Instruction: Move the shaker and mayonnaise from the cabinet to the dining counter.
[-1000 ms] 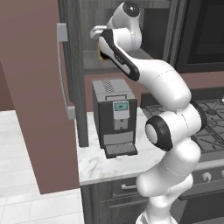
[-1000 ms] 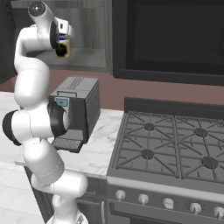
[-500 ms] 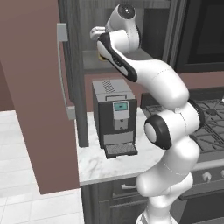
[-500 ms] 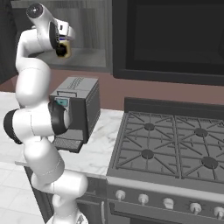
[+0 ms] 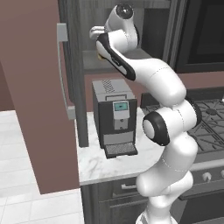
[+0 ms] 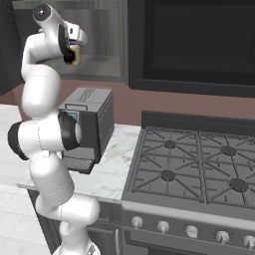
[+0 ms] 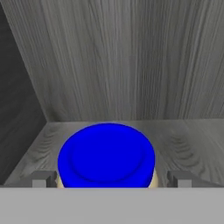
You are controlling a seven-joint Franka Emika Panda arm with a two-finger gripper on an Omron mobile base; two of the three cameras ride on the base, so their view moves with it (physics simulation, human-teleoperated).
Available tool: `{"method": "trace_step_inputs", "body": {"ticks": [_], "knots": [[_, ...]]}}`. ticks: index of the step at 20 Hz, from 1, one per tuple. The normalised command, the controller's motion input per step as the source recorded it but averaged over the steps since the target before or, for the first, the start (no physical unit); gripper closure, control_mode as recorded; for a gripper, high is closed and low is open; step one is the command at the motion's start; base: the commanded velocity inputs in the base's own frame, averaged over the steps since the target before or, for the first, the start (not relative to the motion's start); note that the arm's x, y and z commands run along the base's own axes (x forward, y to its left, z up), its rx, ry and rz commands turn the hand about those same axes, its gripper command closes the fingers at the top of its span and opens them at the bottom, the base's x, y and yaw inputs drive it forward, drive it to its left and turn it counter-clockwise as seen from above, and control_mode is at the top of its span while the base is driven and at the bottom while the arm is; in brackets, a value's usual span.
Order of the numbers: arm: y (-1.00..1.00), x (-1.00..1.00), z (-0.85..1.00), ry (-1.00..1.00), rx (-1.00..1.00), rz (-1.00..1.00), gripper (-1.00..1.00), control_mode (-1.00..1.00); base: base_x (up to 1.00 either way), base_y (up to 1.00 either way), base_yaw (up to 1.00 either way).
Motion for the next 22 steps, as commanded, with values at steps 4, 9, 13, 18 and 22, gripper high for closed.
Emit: {"method": "trace_step_inputs", "body": {"ticks": [4, 9, 13, 18, 22], "knots": [[0.0, 0.21, 0.0, 0.0, 0.0, 0.0, -1.0, -1.0, 0.0, 0.0, 0.0], [0.0, 0.16, 0.0, 0.0, 0.0, 0.0, -1.0, -1.0, 0.0, 0.0, 0.0], [0.0, 0.15, 0.0, 0.0, 0.0, 0.0, -1.0, -1.0, 0.0, 0.0, 0.0], [0.01, 0.18, -0.06, 0.0, 0.0, 0.0, -1.0, -1.0, 0.0, 0.0, 0.0], [0.07, 0.1, -0.15, 0.0, 0.0, 0.0, -1.0, -1.0, 0.0, 0.0, 0.0]]}}
